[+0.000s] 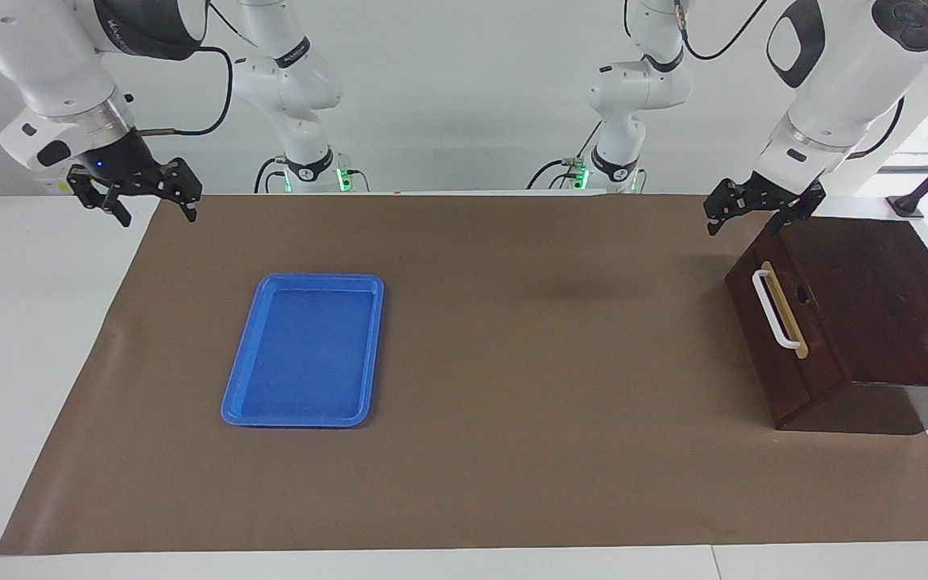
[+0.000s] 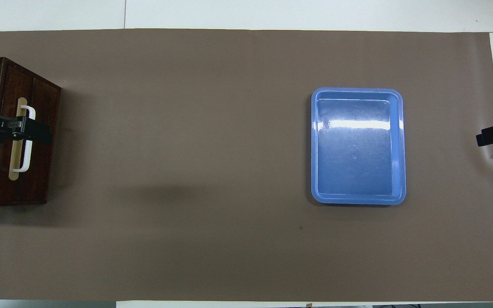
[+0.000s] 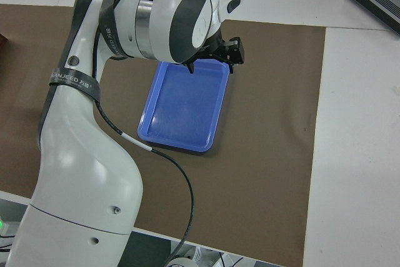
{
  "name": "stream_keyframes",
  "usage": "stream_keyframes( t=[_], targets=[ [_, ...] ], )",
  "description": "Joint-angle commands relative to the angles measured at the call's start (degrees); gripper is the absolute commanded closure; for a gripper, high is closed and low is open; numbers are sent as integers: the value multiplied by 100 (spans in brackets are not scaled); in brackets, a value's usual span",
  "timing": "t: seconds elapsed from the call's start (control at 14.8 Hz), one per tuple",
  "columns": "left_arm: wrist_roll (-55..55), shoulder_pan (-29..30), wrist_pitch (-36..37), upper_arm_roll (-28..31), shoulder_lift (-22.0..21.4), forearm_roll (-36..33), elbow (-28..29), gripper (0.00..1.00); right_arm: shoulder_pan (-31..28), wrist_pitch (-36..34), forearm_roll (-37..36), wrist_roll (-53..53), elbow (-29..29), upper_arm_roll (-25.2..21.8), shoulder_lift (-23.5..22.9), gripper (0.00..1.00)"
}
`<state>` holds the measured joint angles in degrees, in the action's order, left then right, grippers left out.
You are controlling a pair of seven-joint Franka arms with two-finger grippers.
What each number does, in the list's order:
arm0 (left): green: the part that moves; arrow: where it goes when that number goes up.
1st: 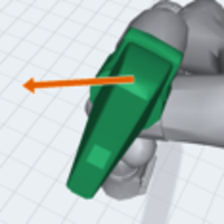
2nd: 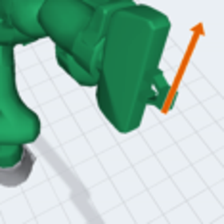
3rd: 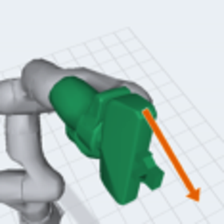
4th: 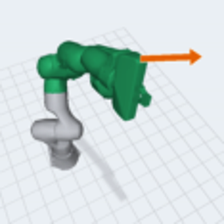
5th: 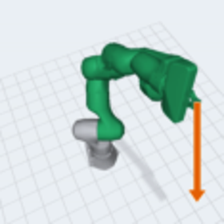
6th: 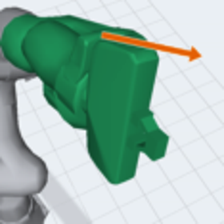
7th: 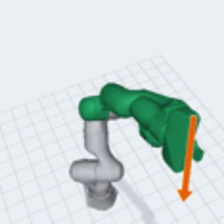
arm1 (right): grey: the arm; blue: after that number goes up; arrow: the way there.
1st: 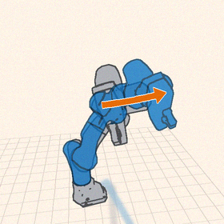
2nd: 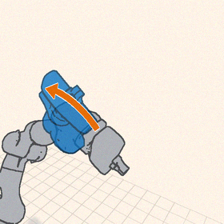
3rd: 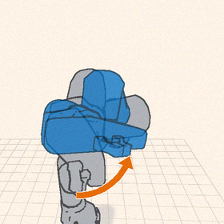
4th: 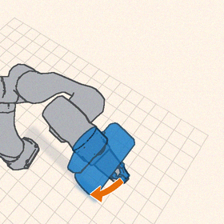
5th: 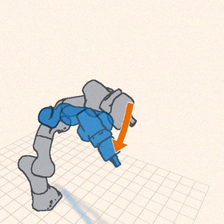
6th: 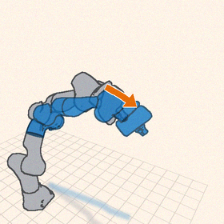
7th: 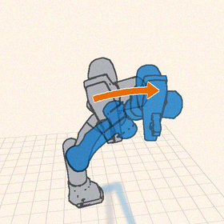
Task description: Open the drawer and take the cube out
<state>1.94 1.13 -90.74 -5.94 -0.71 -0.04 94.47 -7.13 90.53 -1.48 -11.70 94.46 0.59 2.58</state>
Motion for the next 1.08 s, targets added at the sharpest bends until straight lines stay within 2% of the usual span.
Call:
stream_keyframes(
  t=[0.0, 1.01],
  targets=[
    [69, 19, 91, 23, -35, 74, -17, 0, -95, 9, 60, -113, 73, 38, 40, 0],
    [69, 19, 91, 23, -35, 74, -17, 0, -78, 53, 51, -166, 64, 38, 32, 0]
  ],
)
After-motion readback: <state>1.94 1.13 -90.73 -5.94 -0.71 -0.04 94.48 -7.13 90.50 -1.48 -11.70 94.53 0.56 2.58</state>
